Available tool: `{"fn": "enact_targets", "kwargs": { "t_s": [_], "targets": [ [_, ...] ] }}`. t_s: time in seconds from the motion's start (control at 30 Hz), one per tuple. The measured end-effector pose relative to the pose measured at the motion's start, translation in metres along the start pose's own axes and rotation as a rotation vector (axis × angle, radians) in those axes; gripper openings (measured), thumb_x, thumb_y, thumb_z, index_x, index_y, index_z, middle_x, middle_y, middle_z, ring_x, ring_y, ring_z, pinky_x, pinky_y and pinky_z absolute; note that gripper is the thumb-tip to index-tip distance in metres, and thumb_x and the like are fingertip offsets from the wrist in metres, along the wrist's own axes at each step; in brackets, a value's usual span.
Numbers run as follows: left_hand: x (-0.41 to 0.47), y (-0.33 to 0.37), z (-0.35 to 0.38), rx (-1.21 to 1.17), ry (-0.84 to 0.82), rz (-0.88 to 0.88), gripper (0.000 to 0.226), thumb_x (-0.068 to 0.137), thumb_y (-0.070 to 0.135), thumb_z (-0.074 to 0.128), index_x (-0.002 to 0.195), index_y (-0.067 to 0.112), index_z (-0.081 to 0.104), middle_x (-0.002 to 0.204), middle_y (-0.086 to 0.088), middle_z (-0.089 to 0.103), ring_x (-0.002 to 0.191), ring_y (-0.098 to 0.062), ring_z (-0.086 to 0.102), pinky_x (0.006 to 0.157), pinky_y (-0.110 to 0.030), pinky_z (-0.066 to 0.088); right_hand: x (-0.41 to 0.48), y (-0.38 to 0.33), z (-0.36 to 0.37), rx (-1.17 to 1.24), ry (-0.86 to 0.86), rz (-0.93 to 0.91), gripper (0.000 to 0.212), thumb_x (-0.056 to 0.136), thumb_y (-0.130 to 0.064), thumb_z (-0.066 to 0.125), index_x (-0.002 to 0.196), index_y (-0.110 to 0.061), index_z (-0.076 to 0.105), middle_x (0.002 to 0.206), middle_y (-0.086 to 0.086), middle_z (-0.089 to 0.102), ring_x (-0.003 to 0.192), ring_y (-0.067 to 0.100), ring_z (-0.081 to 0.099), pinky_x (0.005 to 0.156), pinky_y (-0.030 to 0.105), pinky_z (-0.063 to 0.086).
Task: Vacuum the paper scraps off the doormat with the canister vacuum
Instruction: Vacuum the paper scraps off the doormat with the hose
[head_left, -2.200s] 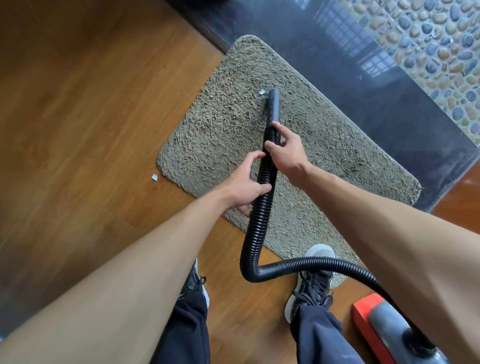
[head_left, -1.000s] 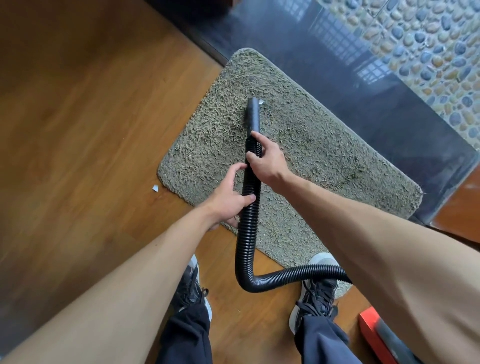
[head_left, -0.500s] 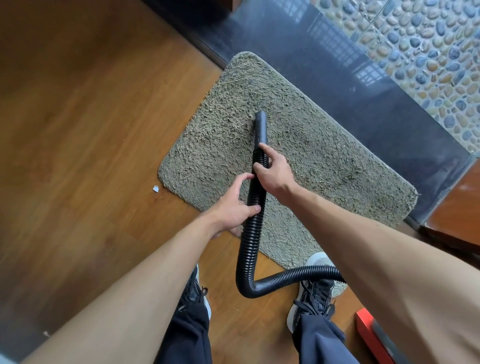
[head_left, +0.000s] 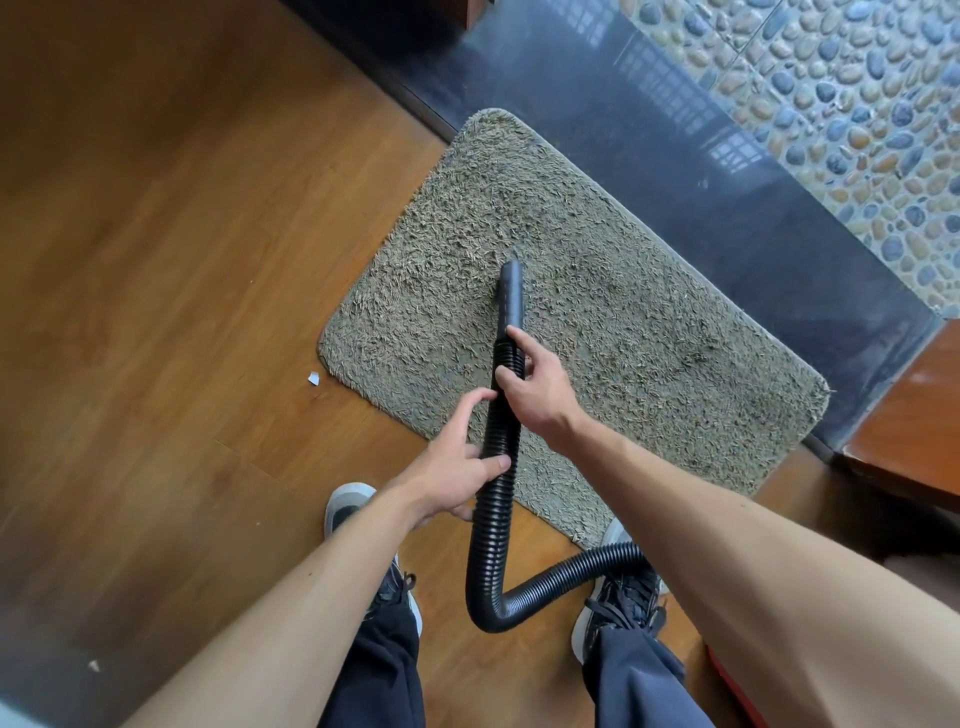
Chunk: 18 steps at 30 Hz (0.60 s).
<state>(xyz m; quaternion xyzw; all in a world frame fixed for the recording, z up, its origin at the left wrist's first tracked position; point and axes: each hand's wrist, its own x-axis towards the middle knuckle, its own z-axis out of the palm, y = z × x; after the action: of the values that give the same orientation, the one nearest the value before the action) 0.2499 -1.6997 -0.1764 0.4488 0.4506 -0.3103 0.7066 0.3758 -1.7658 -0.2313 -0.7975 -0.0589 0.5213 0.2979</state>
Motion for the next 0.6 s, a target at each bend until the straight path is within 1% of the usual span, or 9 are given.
{"fn": "enact_targets", "kwargs": {
  "t_s": [0.1, 0.17, 0.23, 0.33, 0.4, 0.5, 0.57, 0.6],
  "targets": [
    [-0.011, -0.012, 0.004, -0.014, 0.012, -0.004, 0.068, 0.097, 0.009, 0.059, 0.134, 0.056, 0.028, 0.101, -0.014, 0.074, 0.087, -0.024, 0.072, 0.068, -0.049, 0.062, -0.011, 0.007, 0.005, -0.023, -0.029, -0.022, 0.062, 0.088, -0.023, 0.056, 0.148, -0.030, 0.040, 0.117, 0.012, 0.065, 0.094, 0.023, 0.068, 0.087, 0.050, 0.058],
    [-0.016, -0.018, 0.003, -0.026, 0.033, 0.002, 0.068, 0.097, 0.010, 0.060, 0.133, 0.058, 0.029, 0.102, -0.013, 0.073, 0.092, -0.025, 0.072, 0.068, -0.046, 0.062, -0.013, 0.006, 0.008, -0.038, -0.038, -0.042, 0.061, 0.088, -0.024, 0.057, 0.146, -0.030, 0.042, 0.110, 0.008, 0.066, 0.090, 0.021, 0.067, 0.087, 0.050, 0.057],
    [-0.019, -0.023, 0.001, -0.032, 0.060, 0.015, 0.068, 0.096, 0.011, 0.060, 0.131, 0.060, 0.030, 0.101, -0.011, 0.074, 0.089, -0.021, 0.071, 0.067, -0.045, 0.062, -0.014, 0.005, 0.012, -0.033, -0.043, -0.057, 0.062, 0.085, -0.027, 0.058, 0.145, -0.032, 0.043, 0.104, 0.004, 0.066, 0.089, 0.023, 0.067, 0.087, 0.051, 0.056],
    [-0.021, -0.027, 0.002, -0.018, 0.069, 0.010, 0.067, 0.097, 0.012, 0.060, 0.129, 0.063, 0.031, 0.101, -0.011, 0.074, 0.087, -0.020, 0.070, 0.065, -0.042, 0.062, -0.017, 0.008, 0.017, 0.003, -0.050, -0.024, 0.065, 0.083, -0.029, 0.057, 0.146, -0.030, 0.043, 0.108, 0.005, 0.068, 0.093, 0.023, 0.068, 0.089, 0.050, 0.055],
    [-0.022, -0.028, 0.004, -0.001, 0.046, -0.007, 0.066, 0.097, 0.012, 0.060, 0.130, 0.062, 0.031, 0.102, -0.012, 0.073, 0.084, -0.018, 0.068, 0.065, -0.042, 0.062, -0.022, 0.015, 0.019, 0.043, -0.012, 0.012, 0.067, 0.080, -0.032, 0.057, 0.145, -0.029, 0.043, 0.113, 0.008, 0.068, 0.095, 0.021, 0.067, 0.092, 0.050, 0.054],
    [-0.021, -0.024, 0.011, 0.062, -0.004, -0.020, 0.067, 0.097, 0.013, 0.059, 0.132, 0.061, 0.029, 0.100, -0.011, 0.073, 0.081, -0.018, 0.068, 0.061, -0.038, 0.060, -0.032, 0.030, 0.014, 0.089, 0.079, 0.058, 0.064, 0.083, -0.033, 0.058, 0.145, -0.030, 0.044, 0.116, 0.007, 0.068, 0.100, 0.020, 0.066, 0.097, 0.048, 0.052],
    [-0.019, -0.021, 0.017, 0.103, -0.032, -0.026, 0.067, 0.097, 0.013, 0.058, 0.132, 0.061, 0.029, 0.098, -0.010, 0.073, 0.077, -0.017, 0.067, 0.058, -0.036, 0.059, -0.040, 0.037, 0.008, 0.149, 0.123, 0.089, 0.060, 0.088, -0.027, 0.060, 0.145, -0.029, 0.044, 0.116, 0.007, 0.067, 0.103, 0.022, 0.066, 0.097, 0.047, 0.052],
    [-0.019, -0.020, 0.019, 0.115, -0.045, -0.029, 0.067, 0.096, 0.012, 0.058, 0.131, 0.061, 0.029, 0.097, -0.008, 0.073, 0.076, -0.017, 0.067, 0.058, -0.036, 0.058, -0.044, 0.039, 0.005, 0.174, 0.134, 0.098, 0.057, 0.091, -0.021, 0.060, 0.145, -0.027, 0.045, 0.112, 0.006, 0.066, 0.100, 0.021, 0.066, 0.096, 0.046, 0.053]
  ]
}}
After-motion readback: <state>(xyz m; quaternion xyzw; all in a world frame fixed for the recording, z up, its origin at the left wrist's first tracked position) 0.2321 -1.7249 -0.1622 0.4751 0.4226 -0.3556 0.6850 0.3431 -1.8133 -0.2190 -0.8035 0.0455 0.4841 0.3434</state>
